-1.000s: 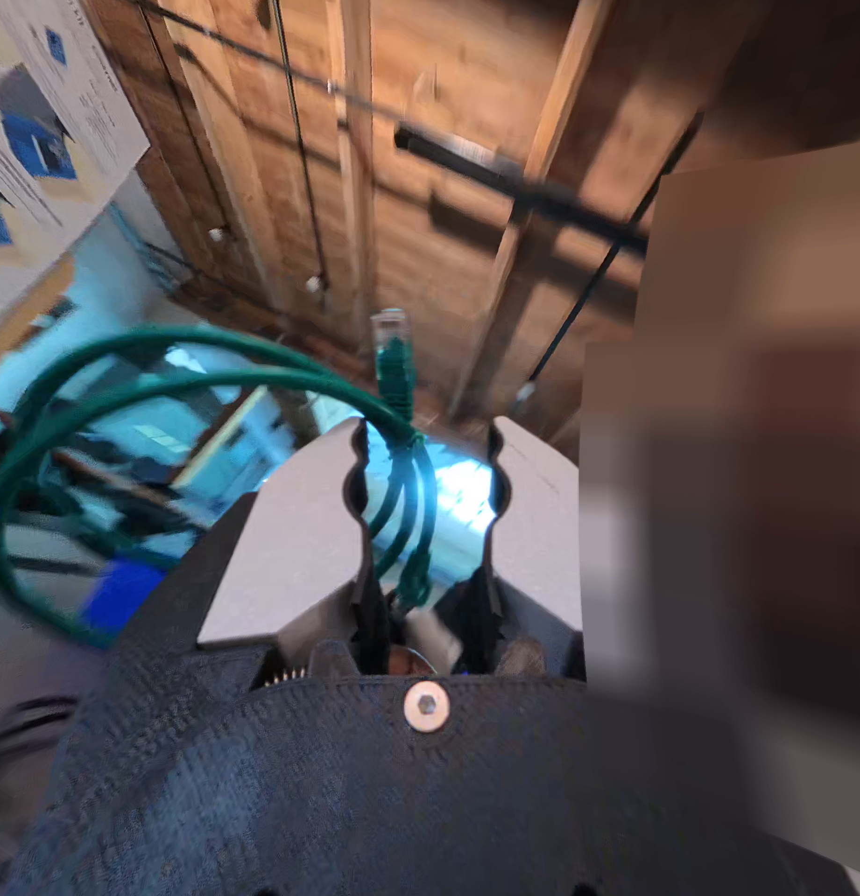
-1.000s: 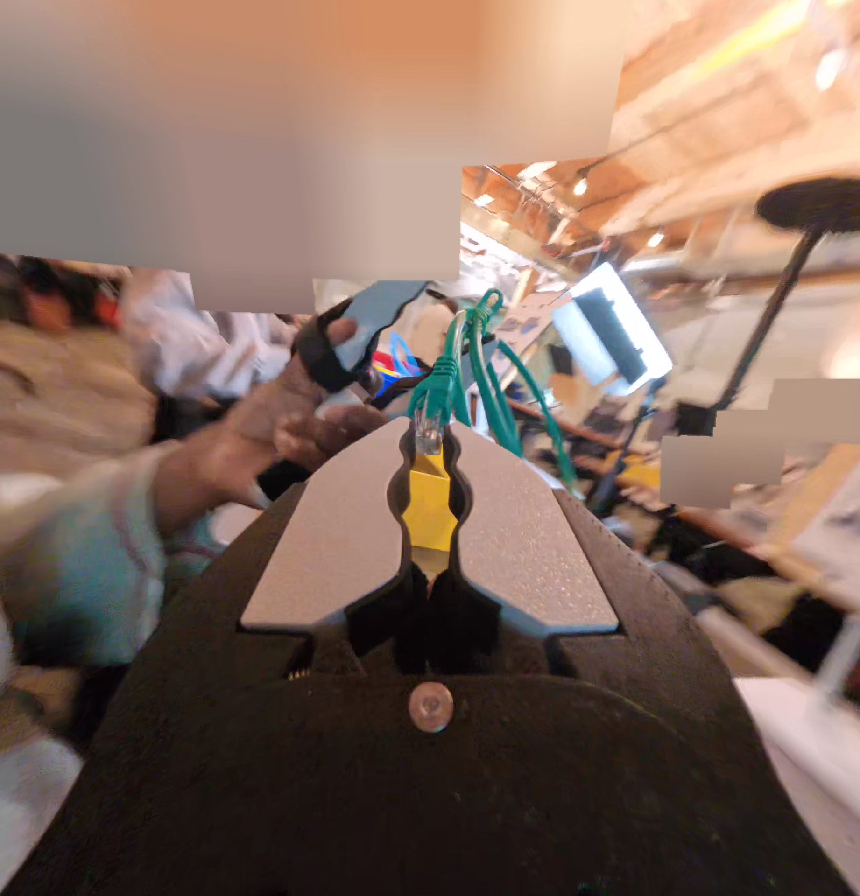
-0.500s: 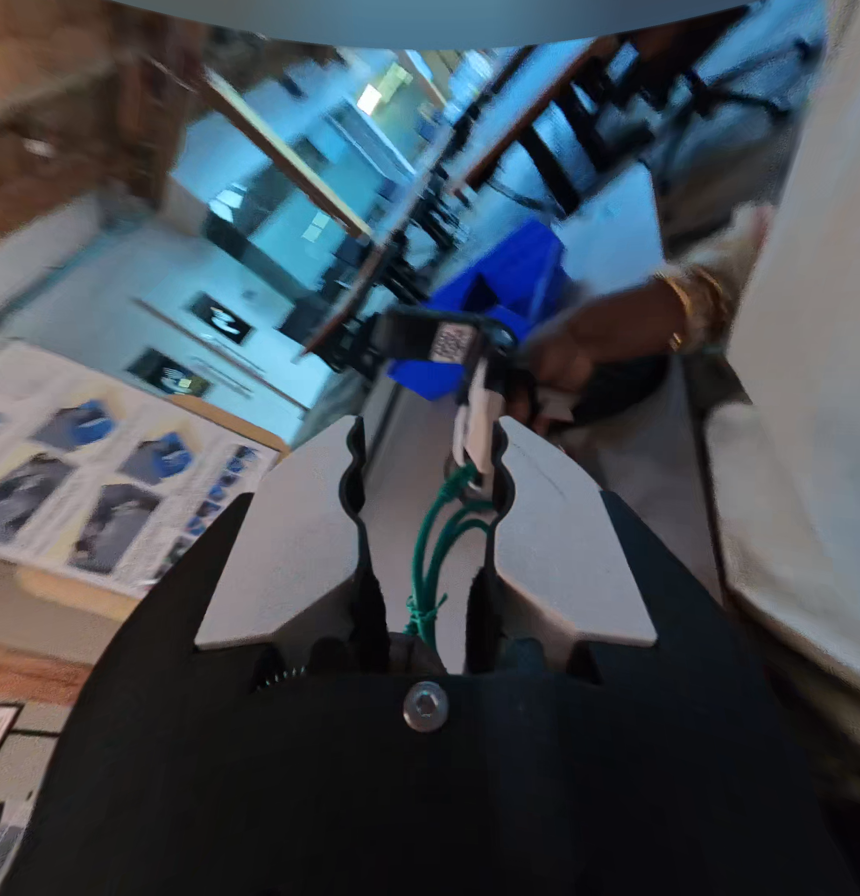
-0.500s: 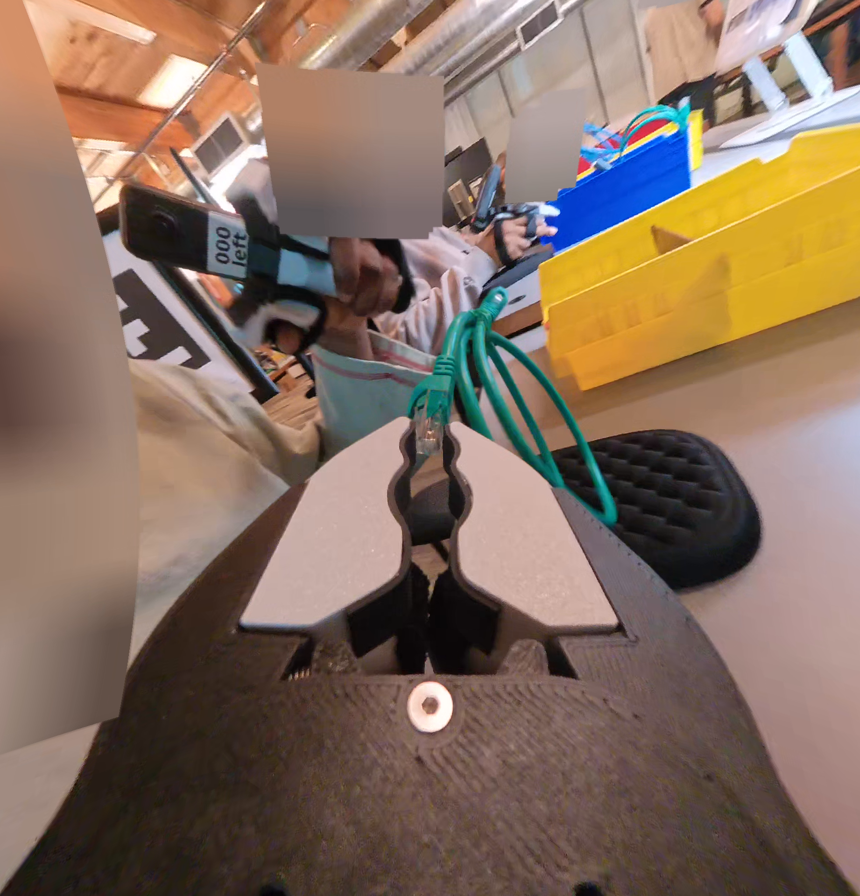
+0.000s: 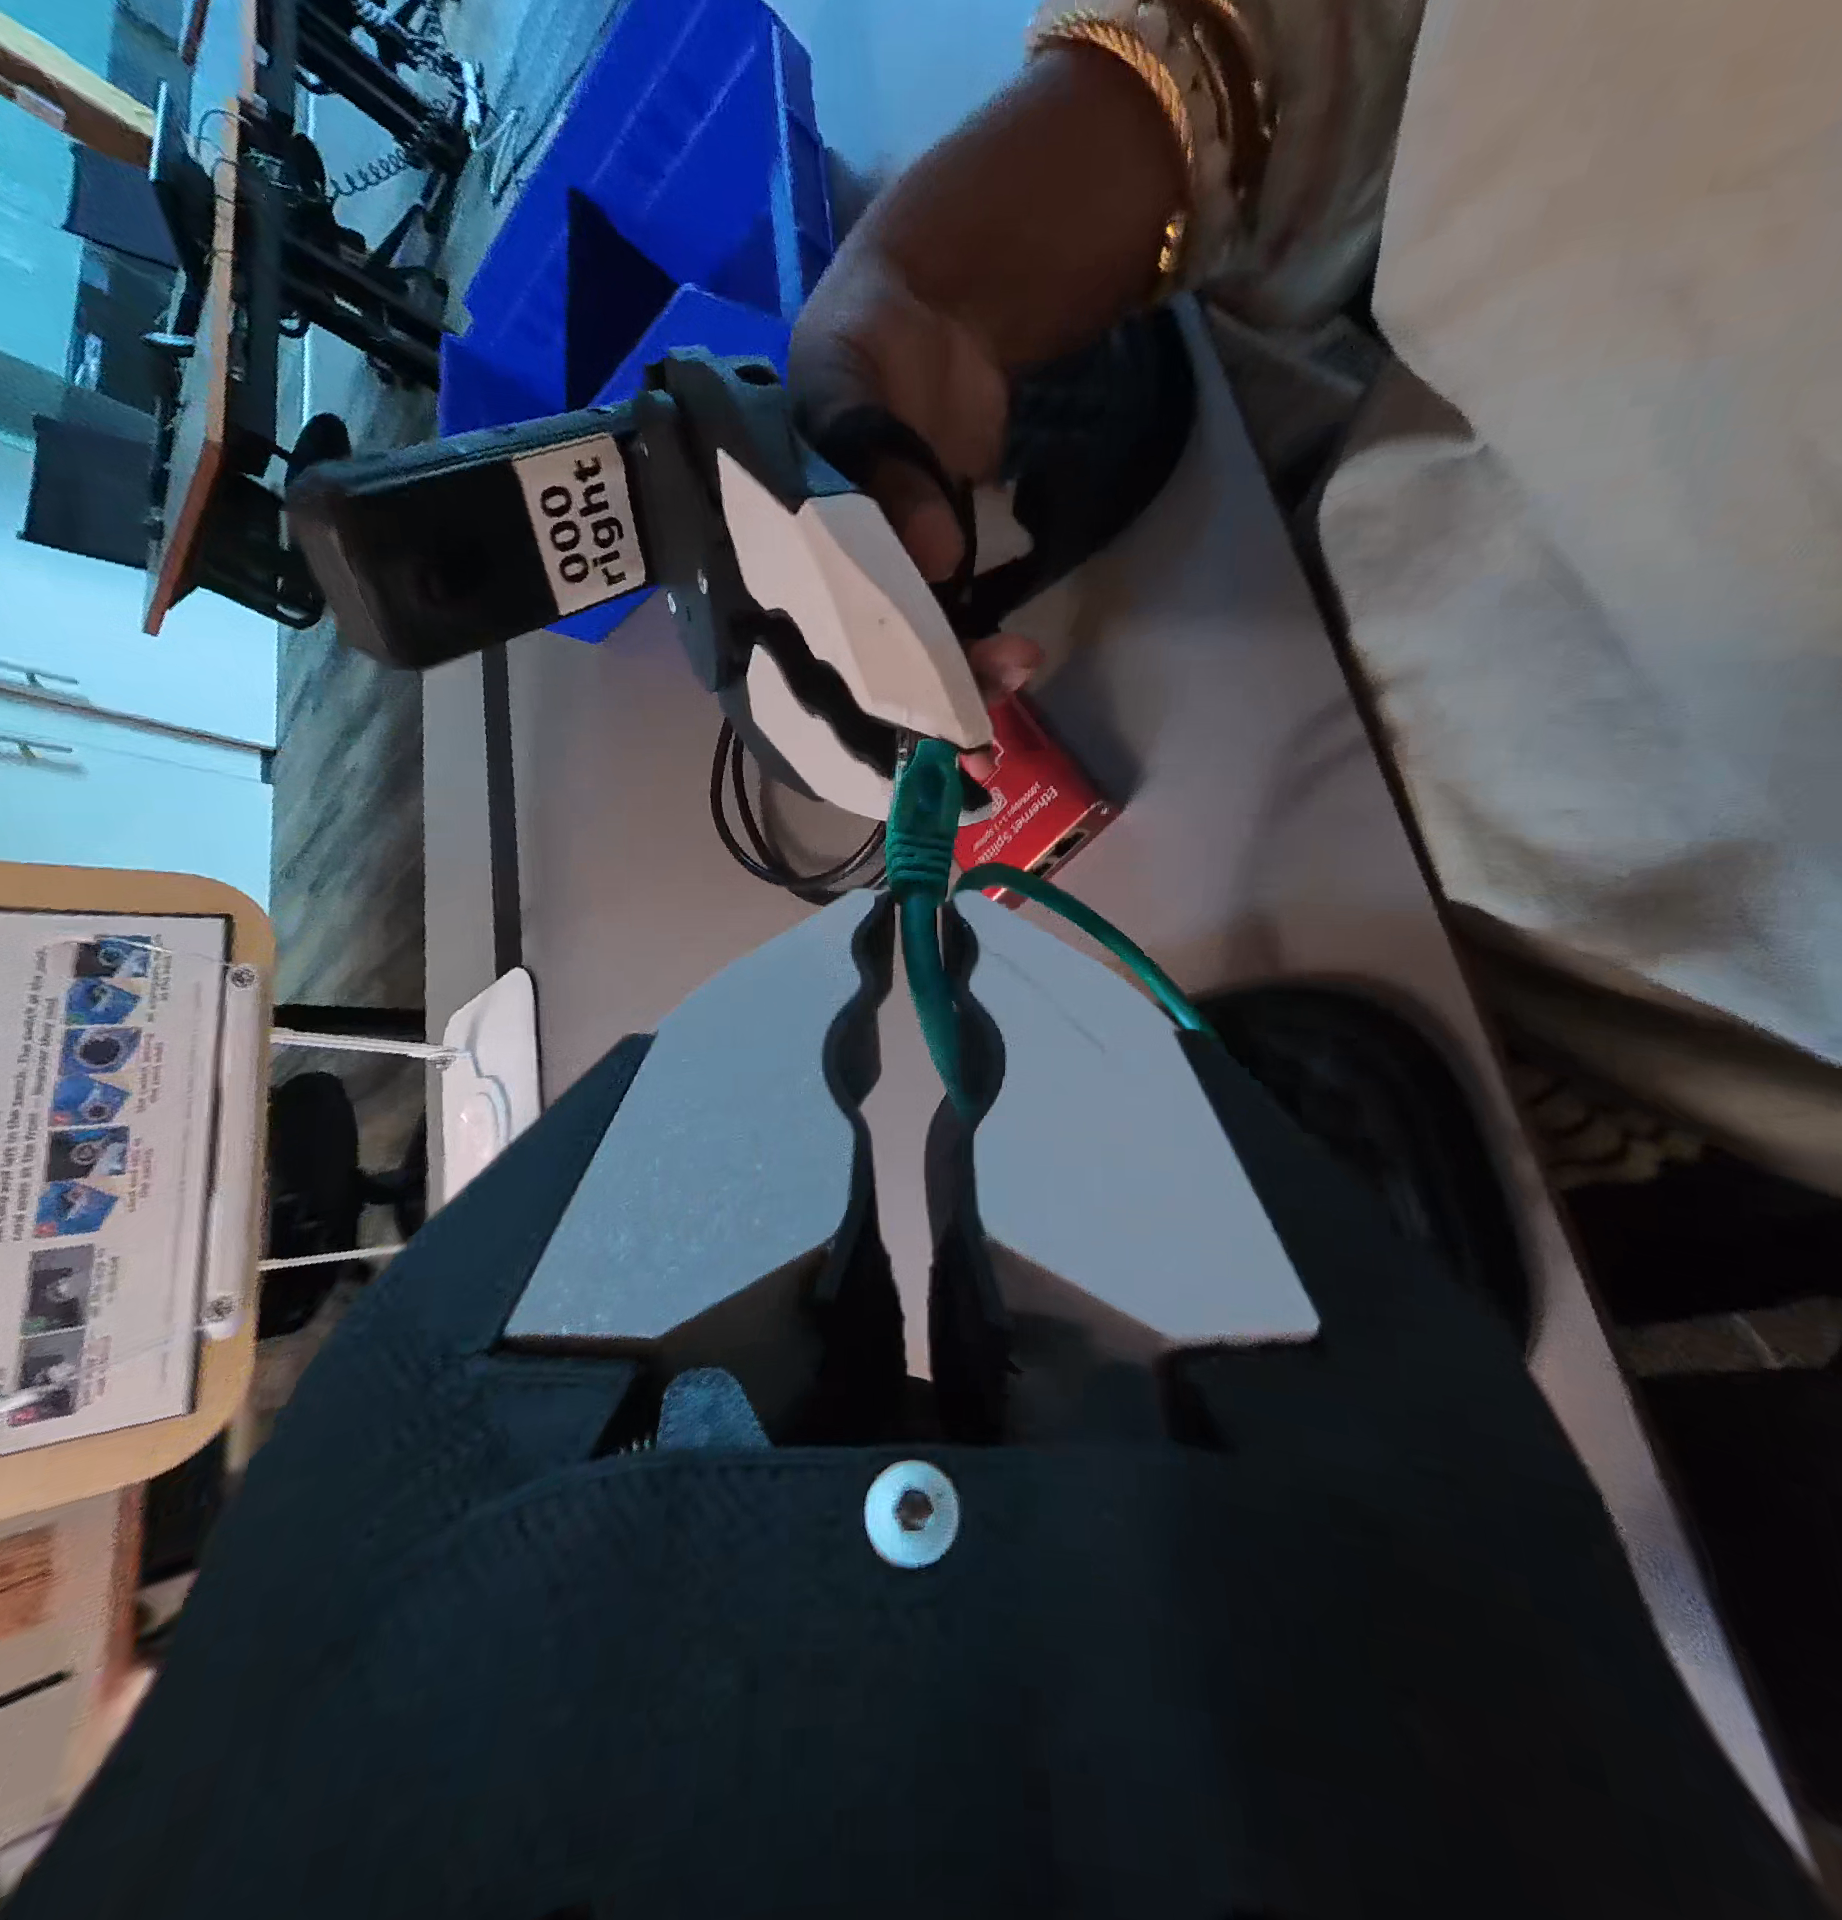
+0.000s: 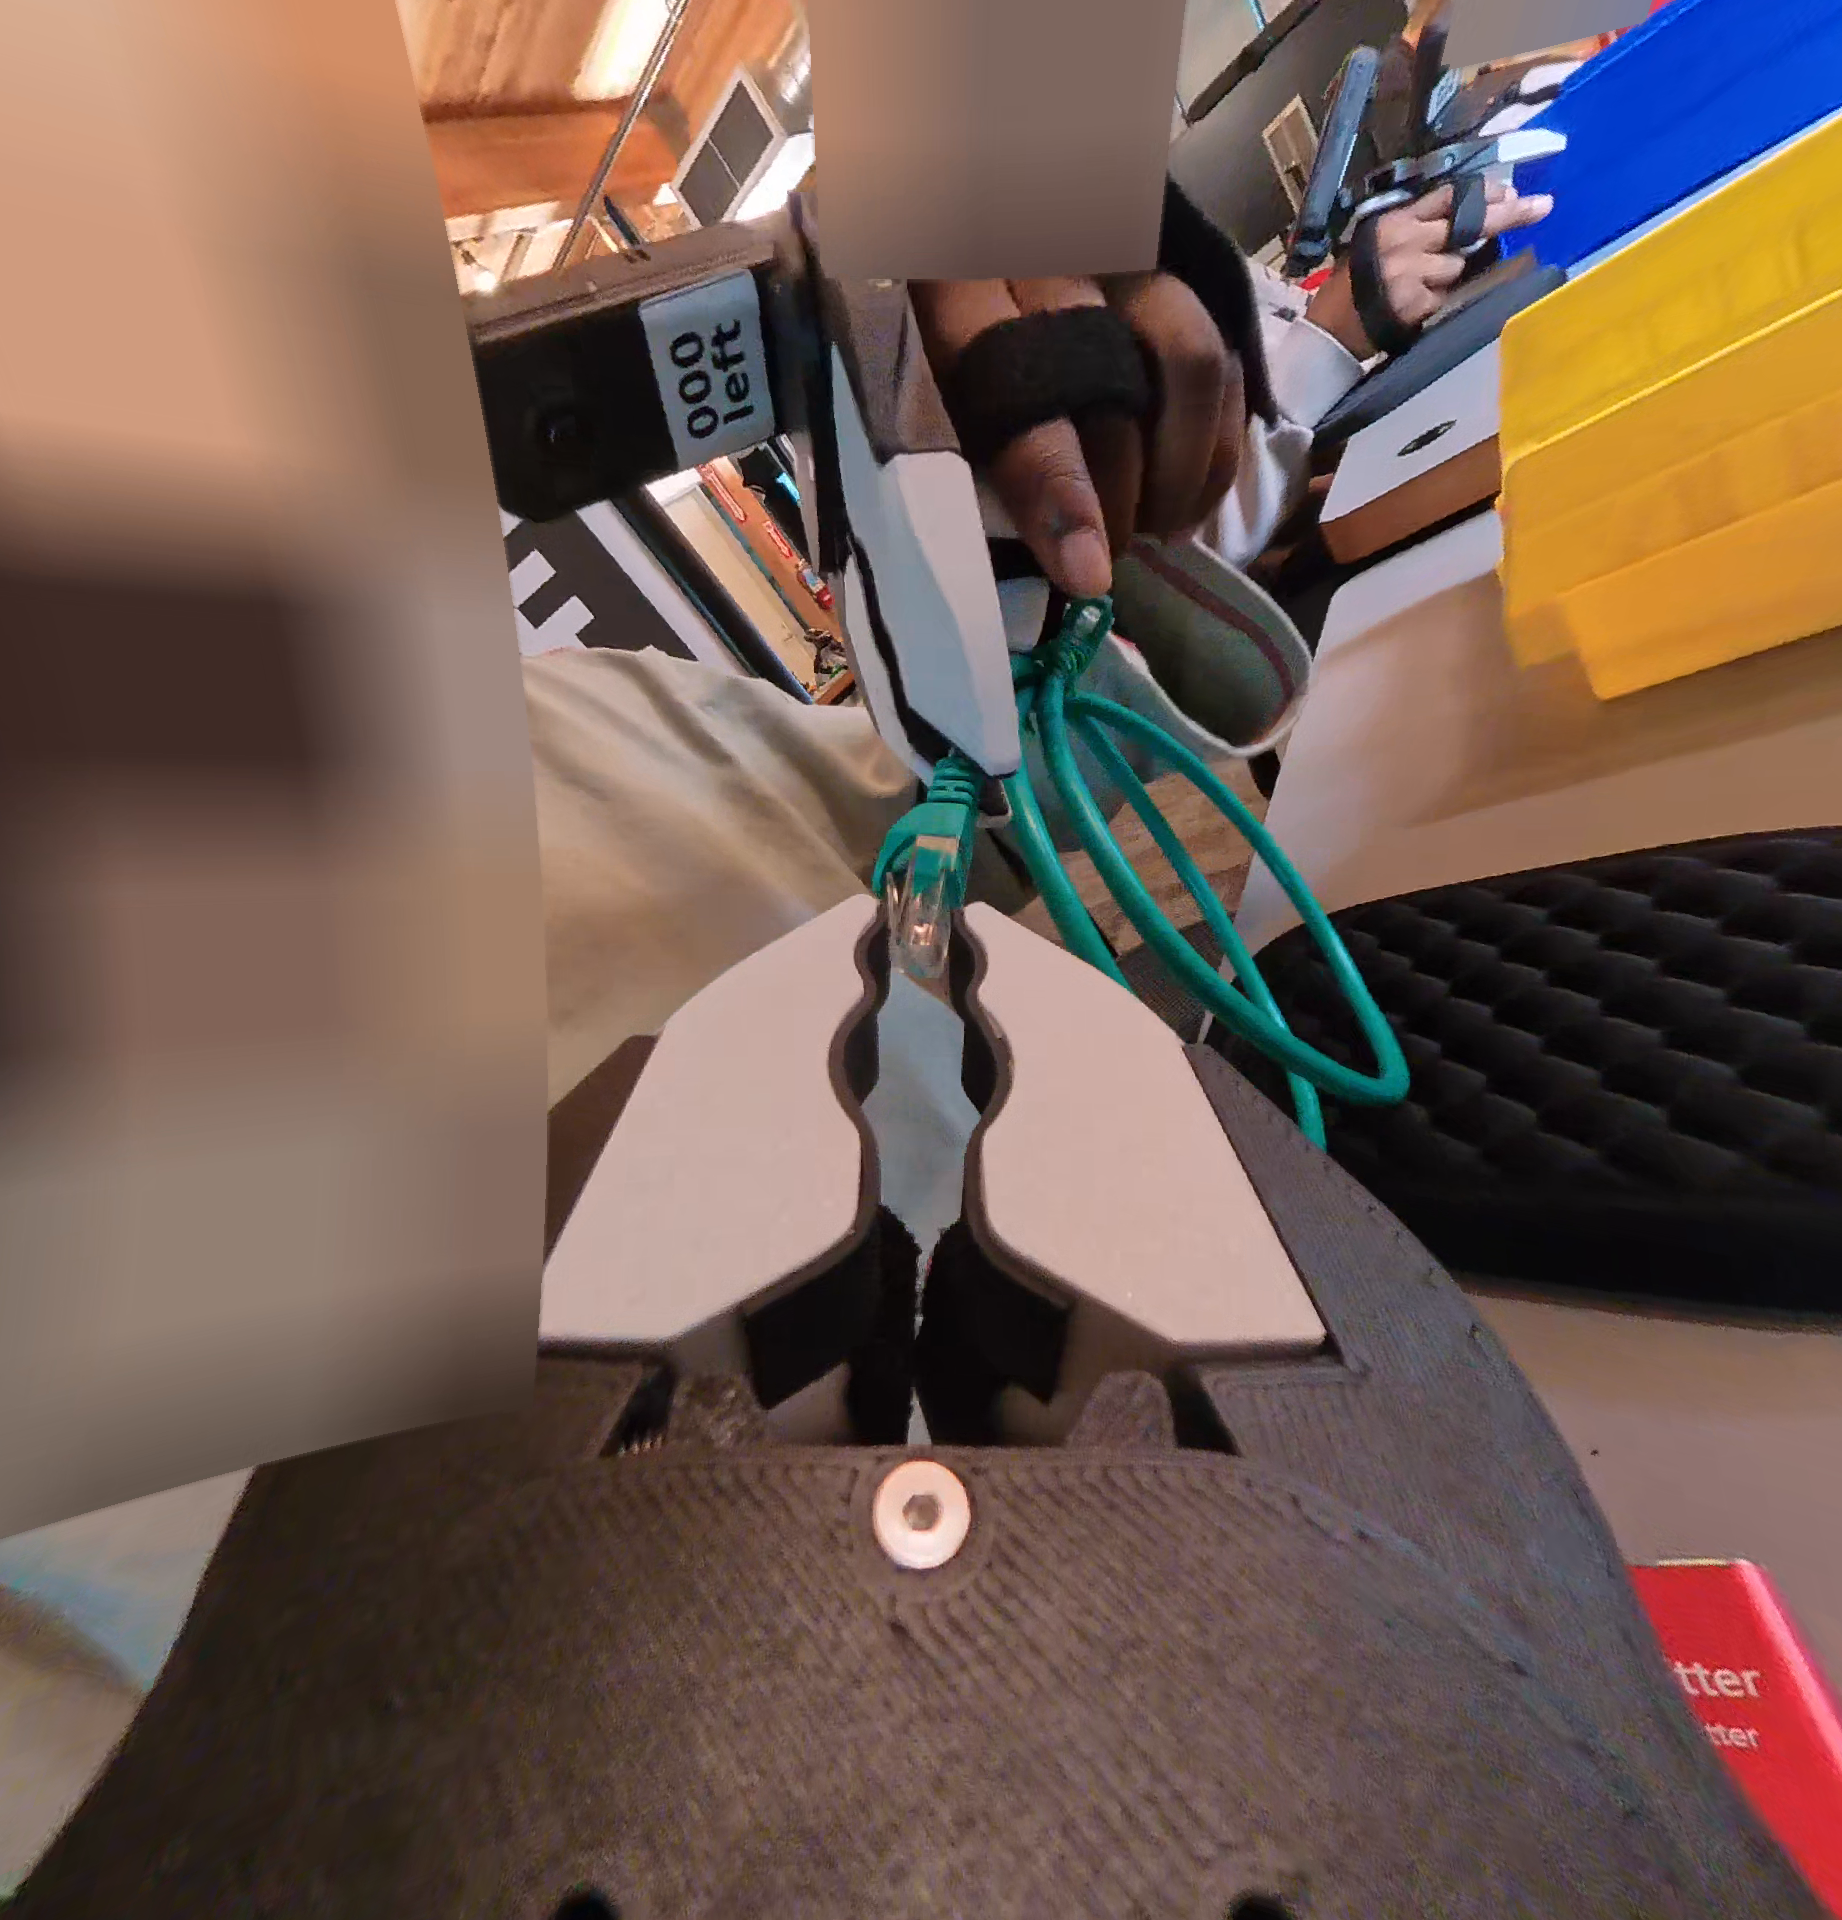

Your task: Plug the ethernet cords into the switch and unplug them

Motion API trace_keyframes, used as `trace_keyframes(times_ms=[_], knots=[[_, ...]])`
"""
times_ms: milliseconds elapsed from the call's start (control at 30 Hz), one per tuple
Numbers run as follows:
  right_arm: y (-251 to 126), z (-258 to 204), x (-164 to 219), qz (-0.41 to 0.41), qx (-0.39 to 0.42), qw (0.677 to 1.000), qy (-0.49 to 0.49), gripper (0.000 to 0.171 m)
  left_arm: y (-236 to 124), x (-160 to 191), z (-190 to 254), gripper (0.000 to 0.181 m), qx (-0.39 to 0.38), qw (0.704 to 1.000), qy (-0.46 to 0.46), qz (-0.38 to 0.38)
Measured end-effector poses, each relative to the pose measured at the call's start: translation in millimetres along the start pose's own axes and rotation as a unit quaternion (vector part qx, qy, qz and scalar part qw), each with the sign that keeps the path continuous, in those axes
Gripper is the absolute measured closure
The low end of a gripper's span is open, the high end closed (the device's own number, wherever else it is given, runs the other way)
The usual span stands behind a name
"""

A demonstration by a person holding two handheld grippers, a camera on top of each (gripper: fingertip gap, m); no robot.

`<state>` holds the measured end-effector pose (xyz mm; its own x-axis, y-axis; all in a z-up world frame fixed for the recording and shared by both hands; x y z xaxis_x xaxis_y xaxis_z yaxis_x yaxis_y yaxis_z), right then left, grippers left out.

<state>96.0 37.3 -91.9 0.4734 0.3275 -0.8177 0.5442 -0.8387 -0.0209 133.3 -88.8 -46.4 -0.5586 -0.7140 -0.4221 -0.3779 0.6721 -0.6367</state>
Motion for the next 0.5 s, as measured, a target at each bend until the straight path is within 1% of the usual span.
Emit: trace_keyframes(times_ms=[67,100,133,167,200,233,267,300,333,400,433,467,500], knots=[[-0.7,-3.6,-1.0,0.007,0.012,0.999,-0.053,0.159,-0.4,0.0,-0.8,0.174,0.003,0.998,-0.053,0.023],[-1.6,-5.0,-2.2,0.013,0.040,0.994,-0.102,0.159,-0.7,1.1,-1.7,0.173,0.006,0.996,-0.088,0.031],[-3.0,-4.6,-3.7,0.016,0.097,0.981,-0.164,0.147,-0.8,3.3,-1.9,0.174,0.018,0.992,-0.123,0.039],[-5.0,-4.8,-5.0,0.017,0.169,0.956,-0.240,0.132,-0.3,5.8,-1.7,0.174,0.034,0.986,-0.158,0.047],[-6.4,-7.9,-6.1,0.017,0.234,0.917,-0.324,0.129,1.6,9.7,-2.7,0.174,0.043,0.979,-0.196,0.048],[-5.8,-13.8,-6.6,0.015,0.282,0.867,-0.409,0.131,3.5,13.5,-3.2,0.174,0.055,0.971,-0.229,0.052],[-2.5,-20.7,-5.8,0.007,0.313,0.814,-0.490,0.133,4.6,15.2,-2.5,0.174,0.073,0.963,-0.252,0.067],[1.5,-25.7,-4.5,-0.007,0.334,0.771,-0.543,0.134,5.2,16.2,-2.7,0.175,0.086,0.953,-0.276,0.088],[5.4,-26.7,-2.6,-0.032,0.347,0.754,-0.558,0.139,5.6,17.0,-2.6,0.175,0.098,0.944,-0.297,0.103],[10.7,-22.3,0.6,-0.074,0.345,0.765,-0.538,0.140,6.6,18.3,-1.5,0.175,0.112,0.934,-0.316,0.124],[11.4,-20.7,1.1,-0.077,0.341,0.771,-0.532,0.142,7.4,18.4,0.0,0.176,0.112,0.933,-0.315,0.131],[11.0,-20.2,1.2,-0.071,0.335,0.774,-0.533,0.157,8.8,18.2,2.4,0.176,0.115,0.934,-0.312,0.132],[10.1,-19.6,1.4,-0.063,0.324,0.782,-0.528,0.159,10.4,17.8,4.4,0.175,0.112,0.934,-0.312,0.131]])
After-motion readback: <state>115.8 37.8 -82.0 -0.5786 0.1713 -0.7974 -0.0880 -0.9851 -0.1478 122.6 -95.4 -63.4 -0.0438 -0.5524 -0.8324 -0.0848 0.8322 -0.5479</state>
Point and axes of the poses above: each gripper's, where its closed fingertips meet, y out along the fingers, x out of its underside, z = x × y across the jaws, the point moved 7 cm from there along -y, back along the fingers, and after that the axes turned 7 degrees about -z, right-handed, at the moved point
